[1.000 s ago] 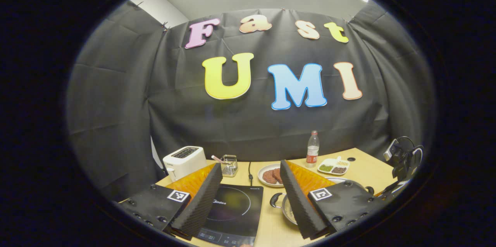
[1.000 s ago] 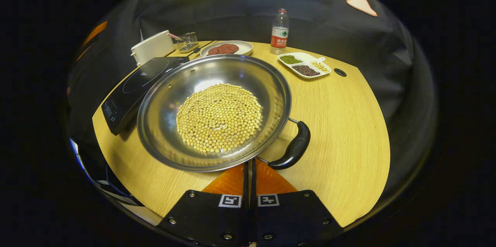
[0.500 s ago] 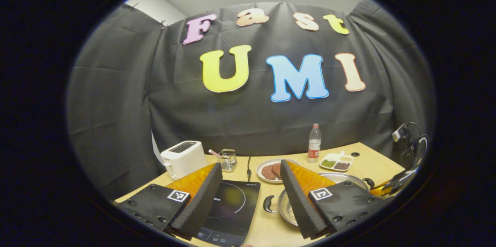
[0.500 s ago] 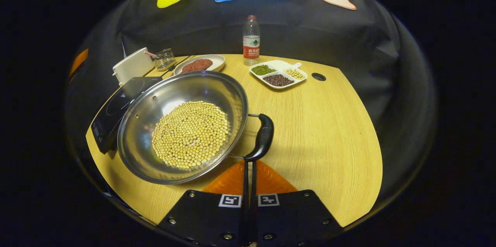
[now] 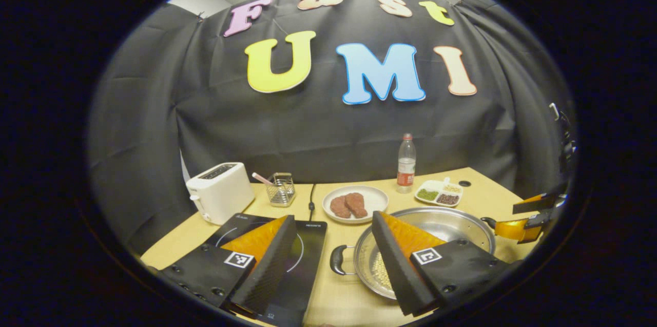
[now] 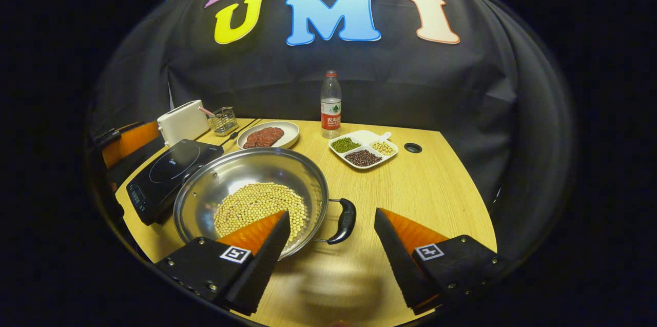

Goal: First push the handle of the pot to place it horizontally, then grasp the pot with both hands and set it on the induction cooktop.

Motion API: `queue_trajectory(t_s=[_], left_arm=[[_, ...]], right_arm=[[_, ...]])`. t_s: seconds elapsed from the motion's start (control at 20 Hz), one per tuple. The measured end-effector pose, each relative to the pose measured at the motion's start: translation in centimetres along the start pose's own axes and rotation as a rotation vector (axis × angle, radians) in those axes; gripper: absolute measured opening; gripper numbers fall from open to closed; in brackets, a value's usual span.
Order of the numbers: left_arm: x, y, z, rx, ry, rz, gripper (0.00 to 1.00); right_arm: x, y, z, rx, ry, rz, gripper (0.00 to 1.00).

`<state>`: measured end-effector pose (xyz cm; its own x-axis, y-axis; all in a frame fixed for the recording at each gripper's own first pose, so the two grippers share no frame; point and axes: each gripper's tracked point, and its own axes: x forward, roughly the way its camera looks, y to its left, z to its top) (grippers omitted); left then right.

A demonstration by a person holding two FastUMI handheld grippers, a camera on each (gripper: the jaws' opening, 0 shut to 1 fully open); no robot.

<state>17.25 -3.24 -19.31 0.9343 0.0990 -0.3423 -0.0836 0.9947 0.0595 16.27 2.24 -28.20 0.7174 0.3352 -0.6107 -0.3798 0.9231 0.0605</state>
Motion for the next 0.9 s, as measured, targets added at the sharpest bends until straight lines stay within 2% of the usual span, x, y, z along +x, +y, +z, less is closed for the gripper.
queue_trajectory(t_s=[0.15,0.2,0.25,0.45,0.6,0.65,0.75,0.8,0.9], left_arm=[[2.0,-0.6,-2.1,-0.015,0.056,-0.054,0.96],[2.5,-0.7,-2.8,-0.015,0.077,-0.072,1.0],[3.1,-0.9,-3.7,-0.017,0.096,-0.089,0.97],[5.1,-1.5,-7.0,-0.035,0.183,-0.139,0.96],[6.3,-1.6,-9.5,-0.053,0.254,-0.149,0.97],[6.6,-1.5,-10.0,-0.057,0.269,-0.149,1.0],[7.4,-1.8,-11.2,-0.063,0.303,-0.152,0.97],[7.4,-1.8,-11.8,-0.064,0.327,-0.152,1.0],[7.8,-2.0,-12.7,-0.064,0.358,-0.151,0.94]], right_arm=[[0.5,0.0,0.1,0.038,0.0,-0.031,1.0],[0.6,0.1,0.2,0.05,-0.003,-0.043,1.0],[0.7,0.1,0.1,0.058,-0.001,-0.056,1.0],[1.1,0.2,0.1,0.072,0.004,-0.096,1.0],[2.1,0.3,-0.3,0.098,0.027,-0.11,1.0],[2.4,0.2,-0.6,0.105,0.036,-0.116,1.0],[3.2,0.2,-1.2,0.12,0.064,-0.116,1.0],[3.5,0.2,-1.6,0.125,0.082,-0.119,1.0],[4.3,0.1,-2.2,0.137,0.108,-0.123,1.0]])
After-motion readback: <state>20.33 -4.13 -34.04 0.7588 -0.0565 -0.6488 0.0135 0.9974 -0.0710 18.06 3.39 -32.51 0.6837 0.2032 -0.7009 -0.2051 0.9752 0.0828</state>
